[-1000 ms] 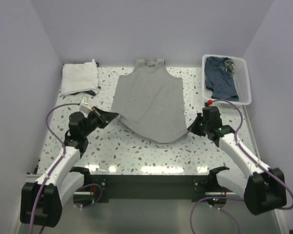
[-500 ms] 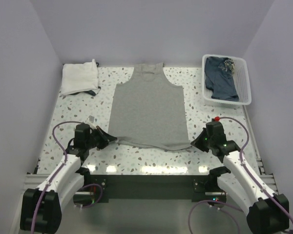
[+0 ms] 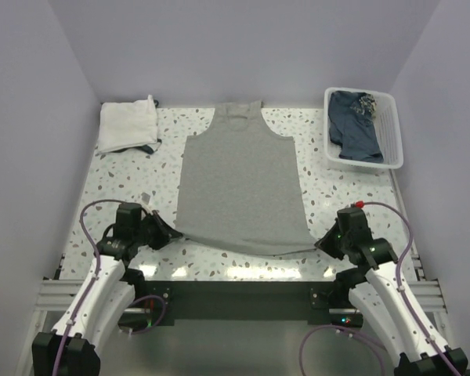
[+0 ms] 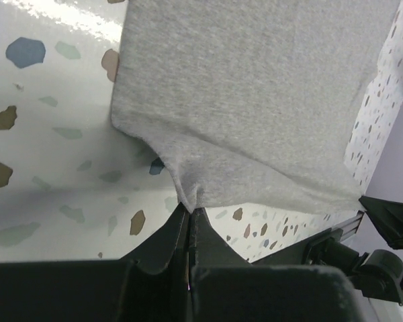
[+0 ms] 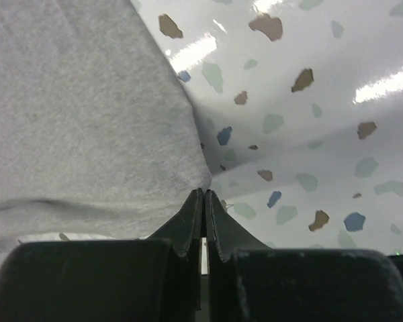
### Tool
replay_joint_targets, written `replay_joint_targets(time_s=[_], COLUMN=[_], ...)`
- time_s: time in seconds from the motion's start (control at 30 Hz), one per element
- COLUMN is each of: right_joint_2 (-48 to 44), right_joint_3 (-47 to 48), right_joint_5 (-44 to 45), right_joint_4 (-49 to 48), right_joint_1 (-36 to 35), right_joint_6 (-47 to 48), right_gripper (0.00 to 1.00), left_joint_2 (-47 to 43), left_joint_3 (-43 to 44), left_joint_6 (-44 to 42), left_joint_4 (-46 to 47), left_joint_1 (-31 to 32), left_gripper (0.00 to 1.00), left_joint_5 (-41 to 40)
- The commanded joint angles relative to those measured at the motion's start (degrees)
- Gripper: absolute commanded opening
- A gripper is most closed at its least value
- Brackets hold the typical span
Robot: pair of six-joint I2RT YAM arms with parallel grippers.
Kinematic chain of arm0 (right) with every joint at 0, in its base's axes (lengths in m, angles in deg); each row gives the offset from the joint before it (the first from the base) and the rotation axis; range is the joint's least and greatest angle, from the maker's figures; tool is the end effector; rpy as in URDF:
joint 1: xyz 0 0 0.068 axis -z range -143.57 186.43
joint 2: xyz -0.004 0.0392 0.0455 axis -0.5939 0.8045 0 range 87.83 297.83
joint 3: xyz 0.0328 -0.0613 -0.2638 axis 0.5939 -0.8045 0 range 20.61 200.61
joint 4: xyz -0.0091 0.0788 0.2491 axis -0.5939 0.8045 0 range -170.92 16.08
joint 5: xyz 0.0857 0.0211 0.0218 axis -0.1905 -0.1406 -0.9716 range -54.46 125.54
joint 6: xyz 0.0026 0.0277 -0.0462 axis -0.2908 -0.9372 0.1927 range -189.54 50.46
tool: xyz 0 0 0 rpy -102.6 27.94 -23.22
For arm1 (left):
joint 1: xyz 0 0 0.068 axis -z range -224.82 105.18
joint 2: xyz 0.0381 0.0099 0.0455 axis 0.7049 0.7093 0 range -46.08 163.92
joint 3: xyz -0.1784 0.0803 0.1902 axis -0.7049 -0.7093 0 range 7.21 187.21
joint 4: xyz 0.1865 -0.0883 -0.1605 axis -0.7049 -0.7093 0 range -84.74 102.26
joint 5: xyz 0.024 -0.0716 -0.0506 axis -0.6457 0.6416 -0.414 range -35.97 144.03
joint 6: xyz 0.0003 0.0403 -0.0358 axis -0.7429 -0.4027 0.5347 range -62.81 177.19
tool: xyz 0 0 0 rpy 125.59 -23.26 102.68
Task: Fold and stack the tank tops
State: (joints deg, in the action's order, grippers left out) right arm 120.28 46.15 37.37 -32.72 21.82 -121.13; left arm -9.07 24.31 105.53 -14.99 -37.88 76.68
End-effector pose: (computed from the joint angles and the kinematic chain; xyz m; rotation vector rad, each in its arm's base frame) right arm 0.1071 0.0268 0.1954 0.8319 2.4471 0.4090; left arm 0.1300 -0.0296 0.1671 -0.7021 2.4158 -0.9015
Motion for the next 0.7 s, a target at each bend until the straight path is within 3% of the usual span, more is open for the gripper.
replay_joint_targets(time_s=[0.0,0.1,0.2,0.3,0.33,0.43,0.53,0.67], right_joint_2=[-1.9,-3.3,-3.4,-4.3,-4.8,-5.6,-4.2,0.9], right_joint_3=[1.2,0.7,0.0,-0.6,-0.6,-0.1,1.6,6.3], right_joint_5=[0.5,0.6,-0.6,-0.9,-0.9,-0.9,-1.6,-4.0], right_joint_4=[7.9,10.4,11.5,12.4,12.5,12.8,10.3,4.1], right_joint_1=[0.1,0.0,0.1,0.1,0.0,0.1,0.0,0.0], right_joint_6=[-1.4,-1.4,-1.1,-1.5,-1.6,-1.8,-0.7,3.5], right_gripper=[0.0,0.02,0.1,0.25,0.34,0.45,0.48,0.48], left_joint_2=[-0.7,-1.0,-1.4,-1.9,-1.8,-1.9,-1.3,0.6], left_joint_3=[3.5,4.5,4.2,2.1,1.8,2.7,6.3,14.5], left_joint_6=[-3.2,-5.0,-6.8,-7.5,-7.7,-8.8,-10.1,-12.2], left_joint_4=[-8.2,-11.0,-13.4,-14.1,-14.1,-15.0,-15.4,-15.6], left_joint_1=[0.3,0.3,0.3,0.3,0.3,0.4,0.8,1.0], left_gripper=[0.0,0.0,0.09,0.25,0.36,0.58,0.64,0.64], left_joint_5=[-1.3,-0.6,0.1,1.7,2.6,3.0,3.5,2.4])
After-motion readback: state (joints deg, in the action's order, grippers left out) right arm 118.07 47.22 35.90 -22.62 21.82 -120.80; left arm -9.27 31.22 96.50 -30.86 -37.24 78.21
